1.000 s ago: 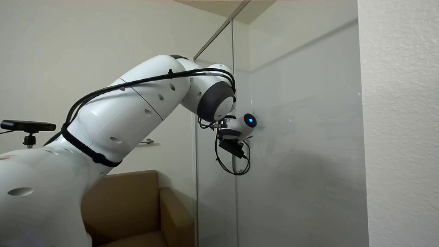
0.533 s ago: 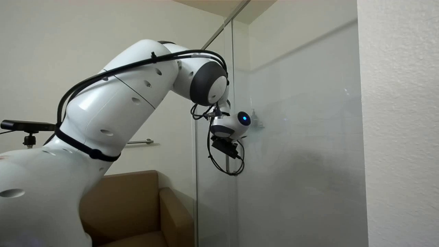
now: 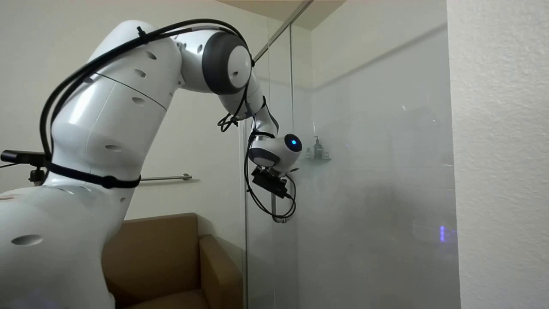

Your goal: Open the shower door.

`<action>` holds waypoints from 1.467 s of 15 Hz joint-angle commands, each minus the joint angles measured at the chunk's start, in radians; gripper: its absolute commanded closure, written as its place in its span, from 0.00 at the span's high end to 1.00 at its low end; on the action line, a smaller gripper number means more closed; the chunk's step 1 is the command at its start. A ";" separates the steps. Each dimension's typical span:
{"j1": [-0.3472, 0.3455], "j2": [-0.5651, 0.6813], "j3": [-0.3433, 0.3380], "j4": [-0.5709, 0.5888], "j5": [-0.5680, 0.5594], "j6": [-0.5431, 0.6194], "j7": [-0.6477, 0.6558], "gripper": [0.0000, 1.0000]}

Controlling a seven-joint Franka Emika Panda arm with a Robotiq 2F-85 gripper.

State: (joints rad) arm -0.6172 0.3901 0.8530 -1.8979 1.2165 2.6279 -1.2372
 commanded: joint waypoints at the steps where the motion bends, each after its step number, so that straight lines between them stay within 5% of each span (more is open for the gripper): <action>1: 0.186 -0.185 -0.169 -0.115 0.122 -0.130 0.023 1.00; 5: 0.436 -0.268 -0.426 -0.162 0.096 -0.155 0.064 1.00; 7: 0.484 -0.235 -0.536 -0.135 0.098 -0.119 0.000 1.00; 22: 0.647 -0.319 -0.685 -0.231 0.142 -0.183 -0.062 1.00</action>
State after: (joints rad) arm 0.0002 0.1272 0.1866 -2.0632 1.2988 2.5151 -1.2417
